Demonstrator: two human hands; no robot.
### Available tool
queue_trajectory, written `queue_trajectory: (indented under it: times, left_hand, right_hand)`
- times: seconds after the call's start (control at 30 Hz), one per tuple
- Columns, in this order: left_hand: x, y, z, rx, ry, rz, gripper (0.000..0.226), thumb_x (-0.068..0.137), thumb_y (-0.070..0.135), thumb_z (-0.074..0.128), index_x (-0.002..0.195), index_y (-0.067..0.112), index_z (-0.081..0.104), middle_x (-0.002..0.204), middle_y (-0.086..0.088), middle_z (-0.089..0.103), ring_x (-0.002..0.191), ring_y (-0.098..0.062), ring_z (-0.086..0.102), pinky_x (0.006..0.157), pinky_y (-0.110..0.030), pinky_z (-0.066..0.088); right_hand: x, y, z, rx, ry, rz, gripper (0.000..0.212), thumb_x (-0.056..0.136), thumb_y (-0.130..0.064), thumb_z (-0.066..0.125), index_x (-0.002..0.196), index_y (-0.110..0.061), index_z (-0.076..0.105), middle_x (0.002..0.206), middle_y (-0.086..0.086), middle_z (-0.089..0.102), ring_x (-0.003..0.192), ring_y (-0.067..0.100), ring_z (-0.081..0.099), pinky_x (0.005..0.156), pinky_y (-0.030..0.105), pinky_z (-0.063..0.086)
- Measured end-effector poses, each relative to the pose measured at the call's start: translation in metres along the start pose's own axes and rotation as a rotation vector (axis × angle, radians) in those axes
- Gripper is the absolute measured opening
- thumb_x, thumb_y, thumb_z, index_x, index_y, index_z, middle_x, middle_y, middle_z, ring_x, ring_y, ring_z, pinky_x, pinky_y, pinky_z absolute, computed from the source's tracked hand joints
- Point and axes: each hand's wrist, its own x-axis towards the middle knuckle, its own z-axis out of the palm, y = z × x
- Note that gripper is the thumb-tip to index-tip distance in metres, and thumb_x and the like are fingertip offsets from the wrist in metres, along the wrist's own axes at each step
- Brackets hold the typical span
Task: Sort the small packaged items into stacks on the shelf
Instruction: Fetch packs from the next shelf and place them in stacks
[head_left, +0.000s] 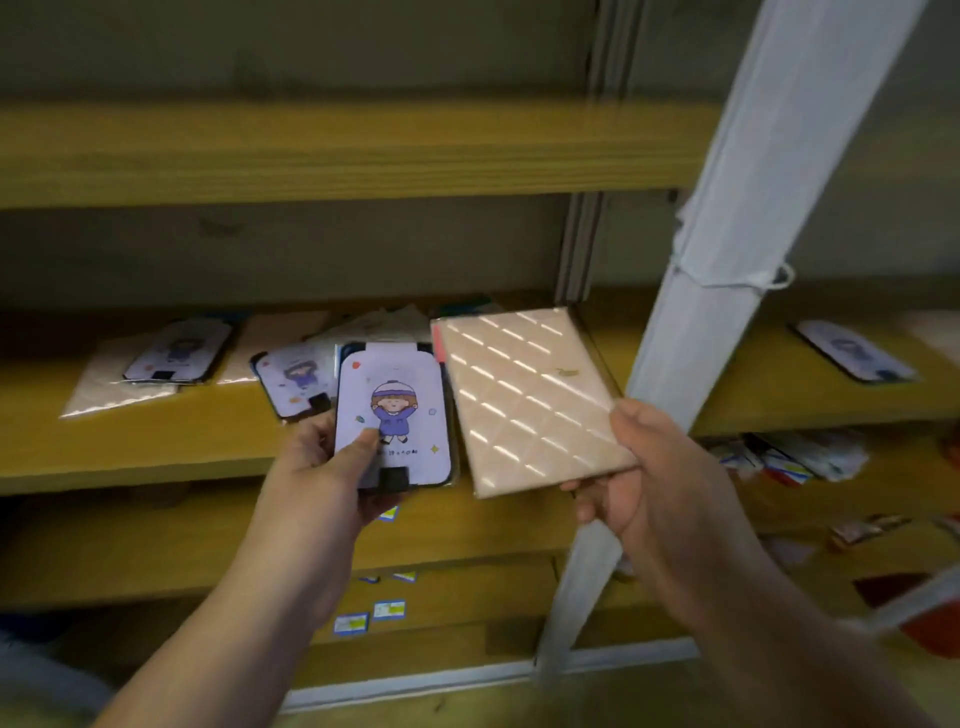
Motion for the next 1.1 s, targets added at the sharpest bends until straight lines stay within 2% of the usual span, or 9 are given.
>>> queue_trajectory:
  times: [0.17,0.3,0.4,0.47,0.67,0.77,0.9,1.0,1.1]
  left_hand:
    - [-0.069,-0.023,0.052,-0.031,-0.039,0.033,0.019,0.096,0.01,0.059,0.114,0.011,0.062,0.101,-0.013,0.078,0.085,-0.026,0.076,0.059,-0.031,0.059]
    - [-0.114,-0.038,0.1,-0.029,-0.078,0.049,0.017,0.096,0.01,0.059,0.113,0.01,0.062,0.101,-0.013,0.078,0.086,-0.027,0.076,0.06,-0.032,0.059]
    - [-0.138,-0.046,0.138,-0.006,-0.132,0.019,0.019,0.096,0.012,0.058,0.115,0.013,0.062,0.103,-0.011,0.078,0.088,-0.027,0.076,0.061,-0.032,0.06]
    - [-0.148,-0.051,0.164,0.009,-0.177,-0.009,0.02,0.097,0.014,0.058,0.116,0.015,0.062,0.103,-0.009,0.078,0.089,-0.026,0.076,0.061,-0.032,0.06]
    - [-0.157,-0.071,0.236,0.025,-0.268,-0.103,0.023,0.095,0.016,0.06,0.118,0.017,0.061,0.102,-0.008,0.078,0.091,-0.025,0.076,0.063,-0.033,0.061]
    - [-0.149,-0.087,0.269,0.03,-0.289,-0.155,0.024,0.095,0.015,0.061,0.119,0.018,0.061,0.103,-0.008,0.078,0.092,-0.024,0.076,0.063,-0.032,0.061]
    - [-0.13,-0.11,0.316,0.053,-0.309,-0.193,0.021,0.095,0.018,0.063,0.115,0.021,0.061,0.098,-0.003,0.079,0.088,-0.021,0.076,0.063,-0.032,0.061]
    - [-0.11,-0.124,0.356,0.037,-0.337,-0.217,0.018,0.096,0.016,0.061,0.113,0.023,0.062,0.094,-0.001,0.079,0.085,-0.021,0.077,0.062,-0.035,0.062]
    - [-0.08,-0.135,0.4,0.063,-0.359,-0.197,0.023,0.098,0.014,0.058,0.116,0.027,0.06,0.099,0.001,0.079,0.089,-0.02,0.076,0.071,-0.041,0.063]
  right_hand:
    - [-0.047,-0.023,-0.069,-0.02,-0.063,0.047,0.027,0.102,-0.013,0.042,0.119,0.004,0.053,0.112,0.035,0.063,0.06,0.033,0.058,0.033,0.028,0.046]
    - [-0.072,-0.044,-0.131,-0.037,-0.041,0.062,0.026,0.102,-0.016,0.044,0.119,-0.002,0.056,0.112,0.03,0.066,0.064,0.031,0.063,0.042,0.032,0.047]
    - [-0.082,-0.057,-0.174,-0.024,0.045,0.049,0.027,0.102,-0.018,0.044,0.121,-0.003,0.056,0.114,0.029,0.065,0.071,0.032,0.063,0.051,0.034,0.045]
    - [-0.084,-0.067,-0.199,0.0,0.096,0.042,0.029,0.103,-0.017,0.044,0.125,-0.002,0.054,0.115,0.031,0.064,0.067,0.031,0.061,0.052,0.035,0.044]
    - [-0.08,-0.081,-0.265,0.085,0.199,-0.019,0.029,0.102,-0.017,0.046,0.125,-0.003,0.055,0.109,0.031,0.066,0.066,0.029,0.062,0.055,0.037,0.046]
    - [-0.076,-0.081,-0.297,0.131,0.226,-0.088,0.028,0.101,-0.017,0.047,0.122,-0.002,0.056,0.1,0.027,0.068,0.066,0.03,0.063,0.052,0.036,0.049]
    - [-0.051,-0.089,-0.339,0.174,0.282,-0.123,0.022,0.099,-0.017,0.049,0.115,-0.003,0.057,0.1,0.028,0.066,0.069,0.034,0.064,0.049,0.036,0.052]
    - [-0.023,-0.101,-0.369,0.183,0.345,-0.154,0.013,0.098,-0.017,0.051,0.103,-0.008,0.06,0.09,0.021,0.068,0.062,0.029,0.068,0.046,0.035,0.053]
    - [0.008,-0.118,-0.398,0.193,0.378,-0.184,0.013,0.098,-0.017,0.053,0.1,-0.009,0.062,0.081,0.013,0.072,0.061,0.024,0.07,0.047,0.032,0.055]
